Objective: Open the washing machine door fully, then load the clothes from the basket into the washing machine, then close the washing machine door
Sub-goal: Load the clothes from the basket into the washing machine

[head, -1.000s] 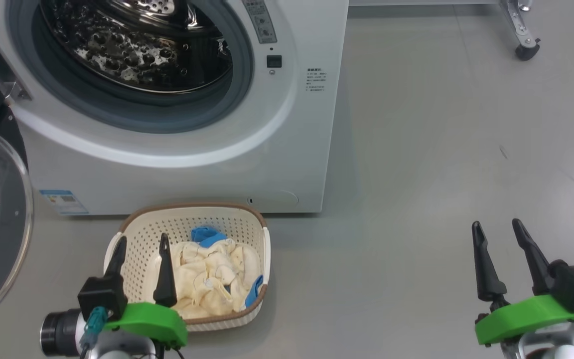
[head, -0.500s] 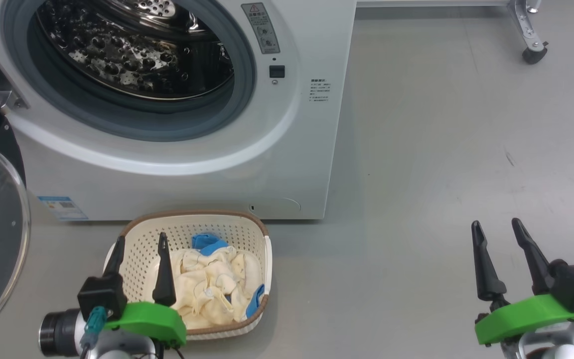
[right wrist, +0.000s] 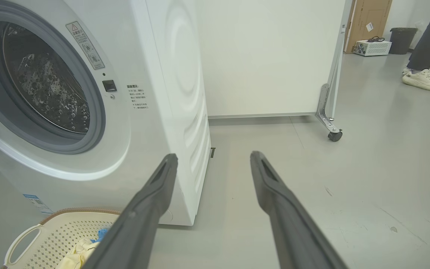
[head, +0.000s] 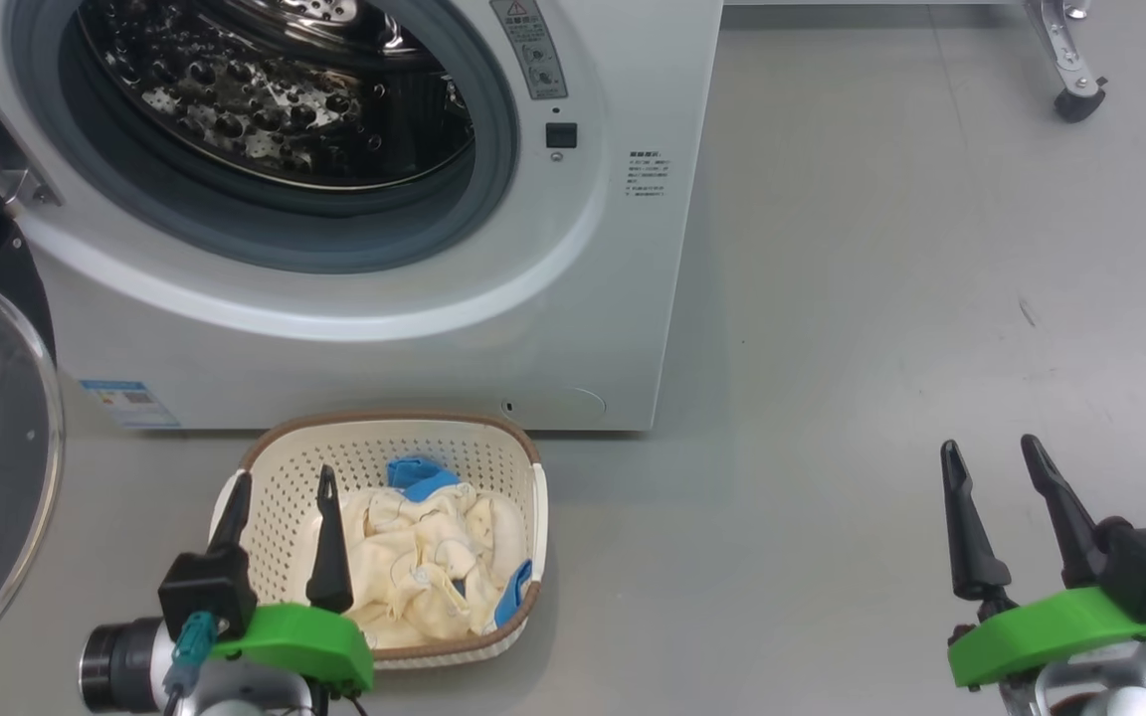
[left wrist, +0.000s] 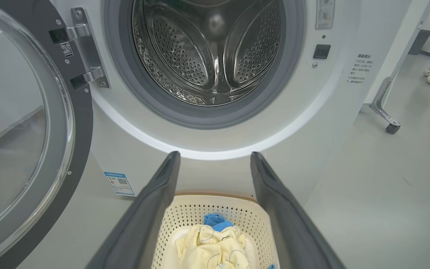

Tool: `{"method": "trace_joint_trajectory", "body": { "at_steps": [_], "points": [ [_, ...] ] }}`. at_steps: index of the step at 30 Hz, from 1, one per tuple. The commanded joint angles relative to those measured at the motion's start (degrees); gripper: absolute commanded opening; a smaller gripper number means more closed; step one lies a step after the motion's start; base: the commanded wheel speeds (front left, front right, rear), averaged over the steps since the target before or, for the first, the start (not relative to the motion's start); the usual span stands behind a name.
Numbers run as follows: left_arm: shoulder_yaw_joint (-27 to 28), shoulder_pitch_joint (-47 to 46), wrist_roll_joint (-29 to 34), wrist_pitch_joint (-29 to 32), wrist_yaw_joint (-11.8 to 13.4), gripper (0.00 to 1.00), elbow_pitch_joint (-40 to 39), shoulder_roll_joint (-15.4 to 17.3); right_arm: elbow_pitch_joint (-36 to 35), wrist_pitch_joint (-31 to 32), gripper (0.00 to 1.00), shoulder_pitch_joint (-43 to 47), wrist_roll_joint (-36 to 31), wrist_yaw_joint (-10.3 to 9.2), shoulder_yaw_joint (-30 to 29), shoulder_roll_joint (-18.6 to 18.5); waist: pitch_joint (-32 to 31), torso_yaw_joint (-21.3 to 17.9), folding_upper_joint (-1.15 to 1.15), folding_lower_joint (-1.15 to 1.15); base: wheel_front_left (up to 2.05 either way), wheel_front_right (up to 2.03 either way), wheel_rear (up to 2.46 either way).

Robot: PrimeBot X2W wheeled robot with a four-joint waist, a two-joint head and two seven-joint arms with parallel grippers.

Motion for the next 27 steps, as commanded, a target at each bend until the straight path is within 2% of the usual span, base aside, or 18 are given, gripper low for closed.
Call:
{"method": "trace_joint_trajectory", "body": {
  "at_steps": [1,9,16,21,27],
  "points": [
    [1.74,-2.25,-0.25,0.17,0.43,1.0,-1.69,1.17,-1.82,-0.21,1.0,-2.25,-0.56,0.21,1.01,-0.61,0.18,0.12,0.0,0.0,0.0,0.0,0.0],
    [1.36,-3.0,-0.66,-0.2,0.78,1.0,-1.04,0.95,-2.06,-0.38,1.0,-2.95,-0.4,0.21,1.41,-0.61,1.97,0.14,0.0,0.0,0.0,0.0,0.0],
    [0.13,-5.59,-1.32,0.67,-0.5,1.0,2.34,0.59,-1.76,-0.74,1.0,-4.13,-0.08,0.21,1.69,-0.61,4.38,-0.21,0.0,0.0,0.0,0.0,0.0],
    [-1.38,-8.83,-2.62,3.19,-3.16,1.0,8.95,0.16,-1.75,-1.0,1.0,-5.18,0.07,0.21,2.12,-0.61,6.55,-0.72,0.0,0.0,0.0,0.0,0.0],
    [-2.4,-14.28,-6.23,4.73,-7.95,1.0,20.79,-1.4,-1.41,-1.43,1.0,-6.85,0.44,0.21,3.15,-0.61,9.75,-1.69,0.0,0.0,0.0,0.0,0.0]
  ]
}}
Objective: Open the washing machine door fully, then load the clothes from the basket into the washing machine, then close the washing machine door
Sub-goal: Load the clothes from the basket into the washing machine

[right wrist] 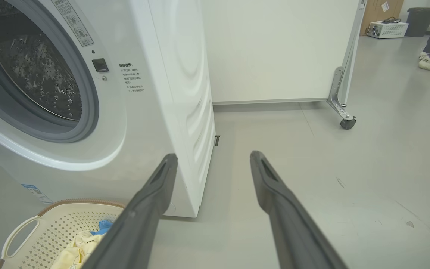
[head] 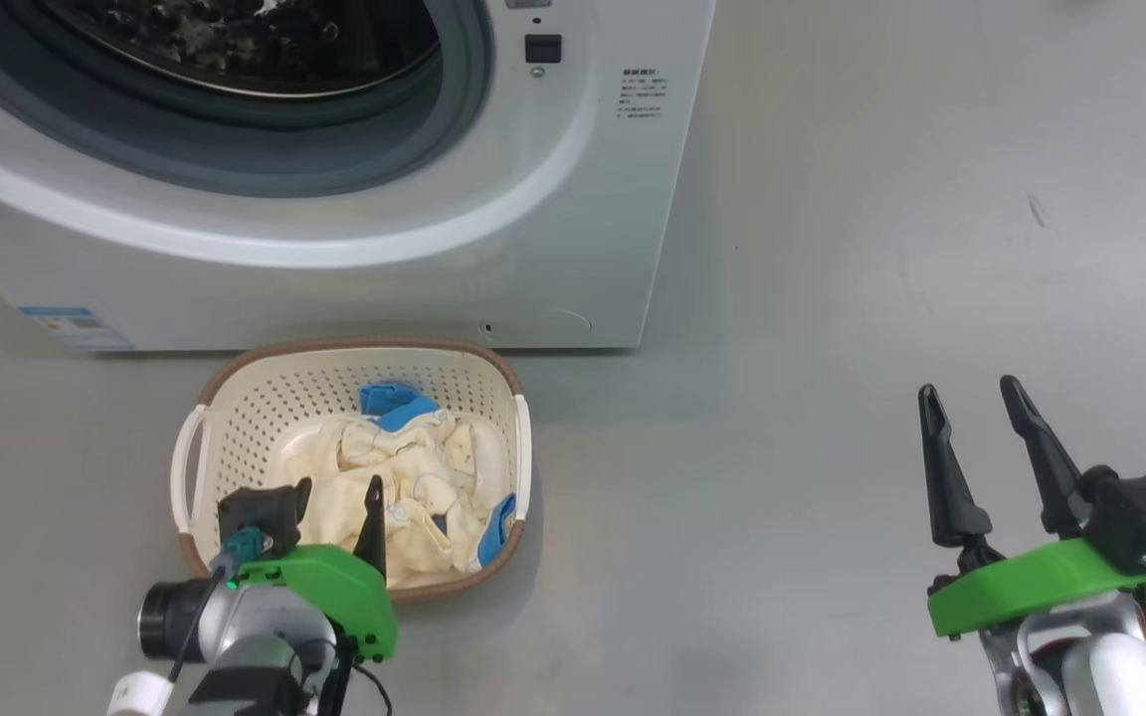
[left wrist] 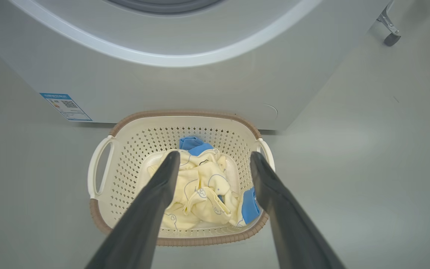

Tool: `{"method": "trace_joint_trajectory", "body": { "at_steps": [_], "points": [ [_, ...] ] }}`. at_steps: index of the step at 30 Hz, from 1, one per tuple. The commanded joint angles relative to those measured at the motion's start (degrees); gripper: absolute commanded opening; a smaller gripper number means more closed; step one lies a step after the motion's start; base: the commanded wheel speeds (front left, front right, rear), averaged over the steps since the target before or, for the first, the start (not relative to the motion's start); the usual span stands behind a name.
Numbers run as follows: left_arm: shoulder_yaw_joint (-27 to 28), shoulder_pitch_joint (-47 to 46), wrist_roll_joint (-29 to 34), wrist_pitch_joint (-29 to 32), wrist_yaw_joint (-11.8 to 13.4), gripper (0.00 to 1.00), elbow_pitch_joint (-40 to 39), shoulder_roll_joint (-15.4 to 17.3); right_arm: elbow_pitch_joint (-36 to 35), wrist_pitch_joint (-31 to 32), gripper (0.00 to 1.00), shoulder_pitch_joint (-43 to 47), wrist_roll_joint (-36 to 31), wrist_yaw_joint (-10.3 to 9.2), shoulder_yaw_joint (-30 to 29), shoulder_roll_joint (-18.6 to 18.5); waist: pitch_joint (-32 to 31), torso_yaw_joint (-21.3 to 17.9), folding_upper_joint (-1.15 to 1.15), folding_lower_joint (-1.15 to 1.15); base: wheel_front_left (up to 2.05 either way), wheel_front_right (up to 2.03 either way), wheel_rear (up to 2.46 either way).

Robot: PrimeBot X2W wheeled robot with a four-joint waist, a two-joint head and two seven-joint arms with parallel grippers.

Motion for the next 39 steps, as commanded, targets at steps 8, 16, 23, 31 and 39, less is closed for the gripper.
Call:
{"method": "trace_joint_trajectory", "body": {
  "at_steps": [8,16,23,31,39],
  "points": [
    [0.67,-10.21,-3.22,0.22,-3.65,1.0,13.46,-0.82,-1.48,-1.38,1.0,-4.75,0.77,0.21,2.26,-0.6,6.62,-2.02,0.0,-0.01,0.0,0.0,0.0],
    [0.35,-19.91,-6.91,1.2,-5.8,1.0,25.68,-1.49,-1.43,-2.42,1.0,-9.12,1.42,0.21,4.29,-0.6,15.3,-4.45,0.0,-0.01,0.0,0.0,0.0],
    [1.12,-26.62,-10.42,2.85,-6.46,1.0,32.57,-0.62,-0.62,-3.58,1.0,-13.28,2.46,0.21,7.01,-0.6,22.83,-7.19,0.0,-0.01,0.0,0.0,0.0],
    [1.74,-32.05,-13.72,3.98,-6.57,1.0,35.81,2.46,0.6,-4.49,1.0,-17.61,4.87,0.21,10.73,-0.6,30.58,-10.76,0.0,-0.01,0.0,0.0,0.0],
    [1.51,-37.04,-14.57,4.32,-6.23,1.0,37.92,5.12,-0.67,-4.66,1.0,-19.96,6.91,0.21,11.03,-0.6,37.16,-13.01,0.0,-0.01,0.0,0.0,0.0]
  ]
}}
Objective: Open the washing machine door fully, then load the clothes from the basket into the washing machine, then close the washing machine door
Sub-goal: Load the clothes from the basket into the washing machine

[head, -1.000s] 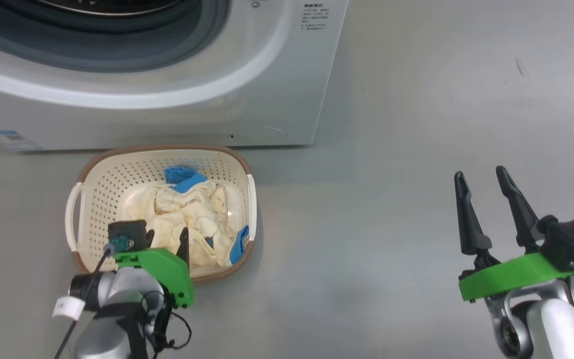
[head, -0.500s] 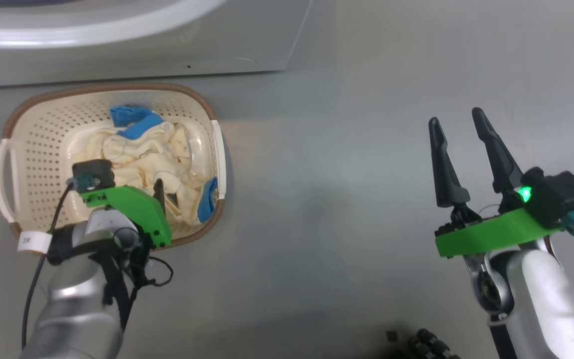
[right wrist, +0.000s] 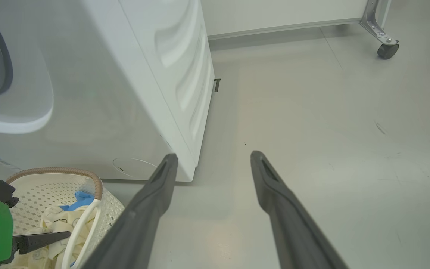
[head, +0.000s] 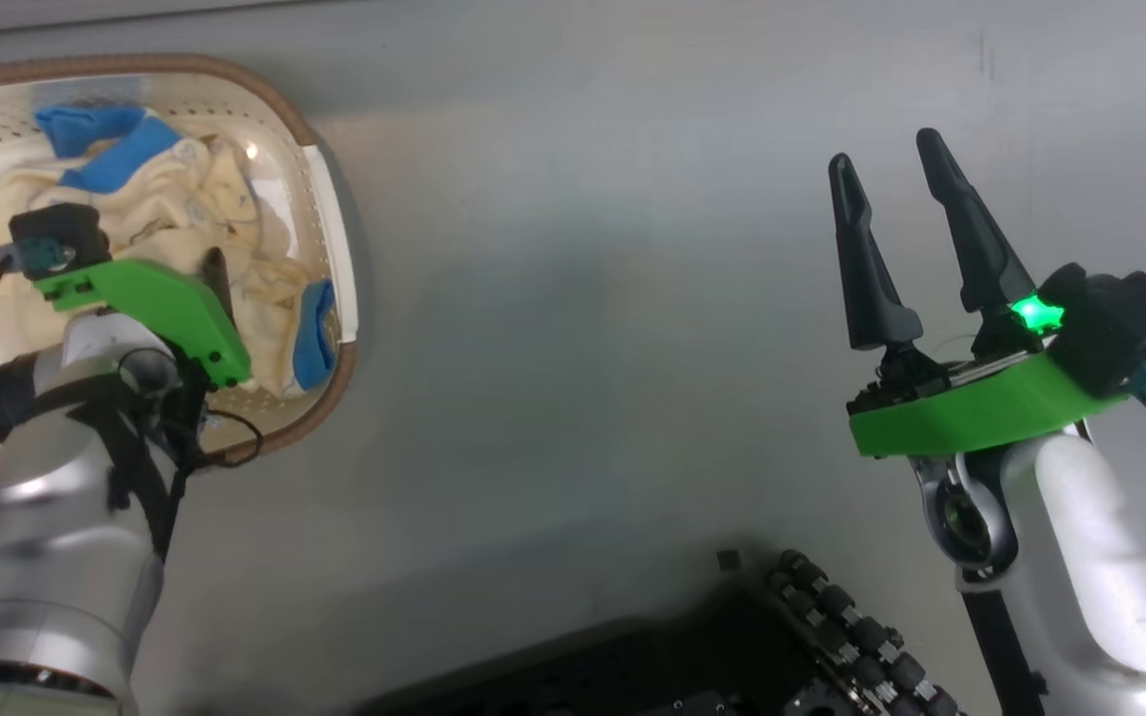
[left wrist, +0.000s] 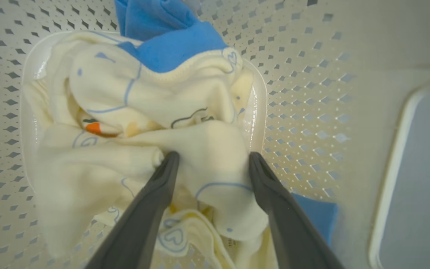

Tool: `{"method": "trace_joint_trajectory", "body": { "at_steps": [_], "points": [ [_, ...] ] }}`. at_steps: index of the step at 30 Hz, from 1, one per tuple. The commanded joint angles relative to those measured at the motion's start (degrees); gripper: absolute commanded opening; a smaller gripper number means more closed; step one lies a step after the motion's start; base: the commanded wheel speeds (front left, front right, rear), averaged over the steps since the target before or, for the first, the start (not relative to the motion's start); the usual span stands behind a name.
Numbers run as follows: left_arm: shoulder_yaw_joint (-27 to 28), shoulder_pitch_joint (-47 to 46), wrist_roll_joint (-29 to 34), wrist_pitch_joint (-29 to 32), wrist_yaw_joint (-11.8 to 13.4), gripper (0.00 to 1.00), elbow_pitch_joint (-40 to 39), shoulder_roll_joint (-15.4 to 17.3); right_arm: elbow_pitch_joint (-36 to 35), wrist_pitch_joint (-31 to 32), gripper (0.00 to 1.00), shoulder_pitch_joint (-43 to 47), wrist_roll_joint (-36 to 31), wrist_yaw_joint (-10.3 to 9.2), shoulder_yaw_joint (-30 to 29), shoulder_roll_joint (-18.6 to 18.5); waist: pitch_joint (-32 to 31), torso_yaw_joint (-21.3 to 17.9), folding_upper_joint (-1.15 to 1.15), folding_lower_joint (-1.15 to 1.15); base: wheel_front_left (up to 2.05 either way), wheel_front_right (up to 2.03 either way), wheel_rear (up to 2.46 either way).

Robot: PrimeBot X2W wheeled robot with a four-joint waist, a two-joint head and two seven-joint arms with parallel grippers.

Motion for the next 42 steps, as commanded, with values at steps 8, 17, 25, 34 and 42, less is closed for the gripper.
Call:
{"method": "trace_joint_trajectory", "body": {
  "at_steps": [8,17,25,34,42],
  "points": [
    [1.68,-2.47,-0.77,1.2,3.17,1.0,1.78,5.3,-3.11,-0.54,1.0,-0.51,1.97,0.21,1.59,-0.52,7.0,-4.3,0.0,-0.01,0.0,0.0,0.0],
    [1.64,-3.33,-0.8,2.61,7.92,0.72,2.57,6.22,-3.52,-0.54,1.0,-1.05,2.78,0.21,2.56,-0.52,8.71,-5.32,0.0,-0.01,0.0,0.0,0.0],
    [1.38,-2.08,-1.26,1.75,9.01,0.0,2.82,5.02,-3.5,-0.54,1.0,-1.12,2.25,0.21,1.71,-0.52,7.9,-4.24,0.0,-0.01,0.0,0.0,0.0],
    [-1.42,0.55,0.66,-3.18,8.98,0.0,2.94,3.08,-3.46,-0.54,1.0,-0.39,0.29,0.21,0.06,-0.52,3.7,-0.63,0.0,-0.01,0.0,0.0,0.0],
    [-2.65,2.59,1.49,-10.69,9.28,0.0,2.94,1.78,-2.39,-0.54,1.0,1.79,-1.23,0.21,-1.45,-0.52,-2.75,1.72,0.0,-0.01,0.0,0.0,0.0]
  ]
}}
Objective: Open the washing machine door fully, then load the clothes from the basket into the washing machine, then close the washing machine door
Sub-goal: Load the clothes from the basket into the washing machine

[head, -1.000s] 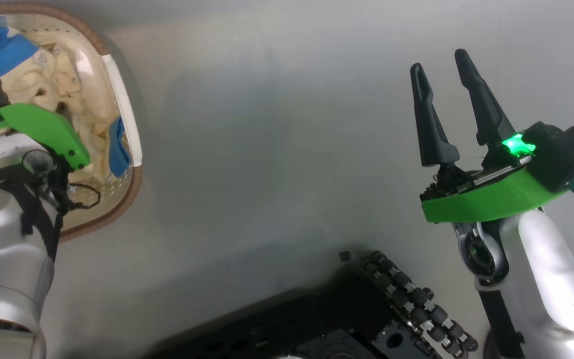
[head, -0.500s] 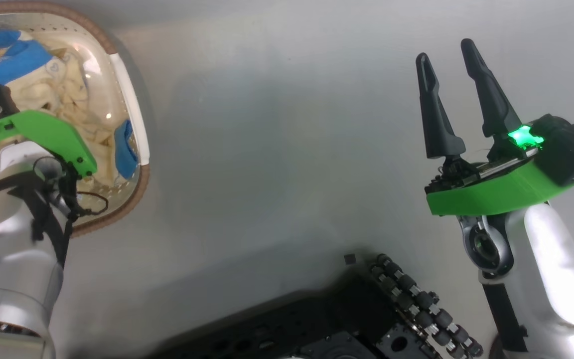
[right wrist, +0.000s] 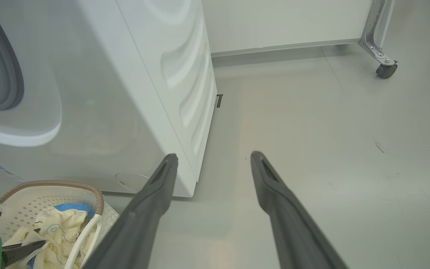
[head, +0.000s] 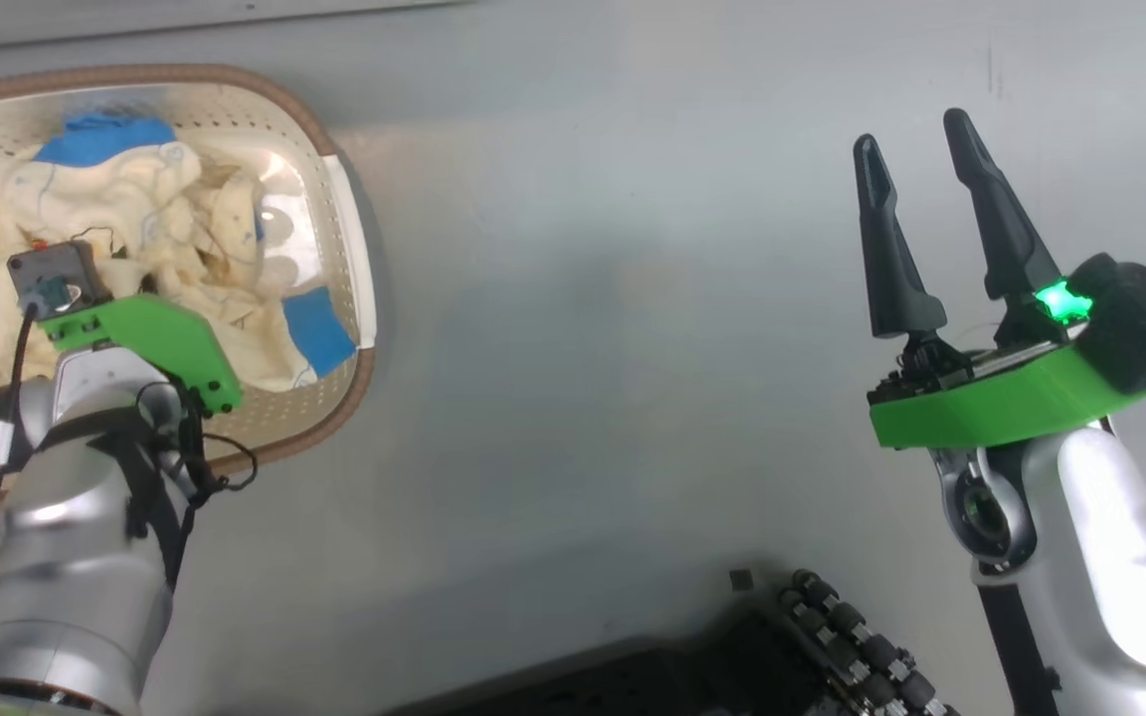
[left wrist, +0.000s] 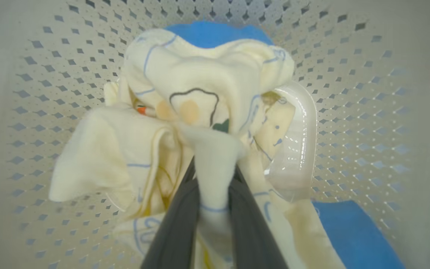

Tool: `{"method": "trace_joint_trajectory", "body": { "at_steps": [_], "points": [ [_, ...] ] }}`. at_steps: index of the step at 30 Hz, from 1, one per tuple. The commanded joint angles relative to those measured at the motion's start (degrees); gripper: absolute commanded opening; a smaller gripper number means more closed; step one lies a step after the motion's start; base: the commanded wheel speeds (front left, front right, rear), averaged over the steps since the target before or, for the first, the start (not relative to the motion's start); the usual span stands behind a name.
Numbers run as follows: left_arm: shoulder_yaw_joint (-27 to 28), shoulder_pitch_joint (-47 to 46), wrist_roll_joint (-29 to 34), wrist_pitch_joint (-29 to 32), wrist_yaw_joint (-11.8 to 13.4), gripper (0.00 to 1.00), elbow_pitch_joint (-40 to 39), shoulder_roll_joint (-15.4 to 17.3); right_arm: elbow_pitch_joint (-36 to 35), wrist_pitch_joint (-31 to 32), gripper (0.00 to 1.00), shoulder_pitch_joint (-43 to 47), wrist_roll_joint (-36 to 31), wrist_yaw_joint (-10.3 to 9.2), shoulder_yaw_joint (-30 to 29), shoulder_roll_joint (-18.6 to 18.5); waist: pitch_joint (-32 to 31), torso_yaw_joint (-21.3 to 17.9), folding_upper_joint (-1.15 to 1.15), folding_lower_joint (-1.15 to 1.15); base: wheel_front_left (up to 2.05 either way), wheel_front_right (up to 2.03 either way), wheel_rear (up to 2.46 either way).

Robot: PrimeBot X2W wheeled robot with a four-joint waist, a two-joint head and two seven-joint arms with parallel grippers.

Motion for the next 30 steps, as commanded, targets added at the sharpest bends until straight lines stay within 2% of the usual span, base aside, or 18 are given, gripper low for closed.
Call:
{"method": "trace_joint_trajectory", "body": {
  "at_steps": [1,13,25,30],
  "points": [
    [0.48,2.28,0.49,-1.38,0.37,0.0,-0.27,1.39,-1.17,-0.52,1.0,2.73,-0.66,0.21,0.42,-0.52,-2.81,1.21,0.0,0.0,0.0,0.0,0.0],
    [-0.59,7.15,1.78,-5.45,0.13,0.0,-4.29,0.31,-0.11,-0.52,1.0,7.6,-2.63,0.21,-2.4,-0.52,-13.17,3.36,0.0,0.0,0.0,0.0,0.0],
    [3.16,21.09,7.26,-5.53,4.19,0.0,-27.59,2.41,0.7,-0.35,1.0,13.35,-5.23,0.21,-4.15,-0.52,-25.14,5.85,0.0,0.0,0.0,0.0,0.0],
    [4.23,26.75,9.5,-5.54,5.11,0.0,-36.0,2.74,0.03,0.66,1.0,15.44,-6.18,0.21,-4.9,-0.52,-29.16,7.11,0.0,0.0,0.0,0.0,0.0]
  ]
}}
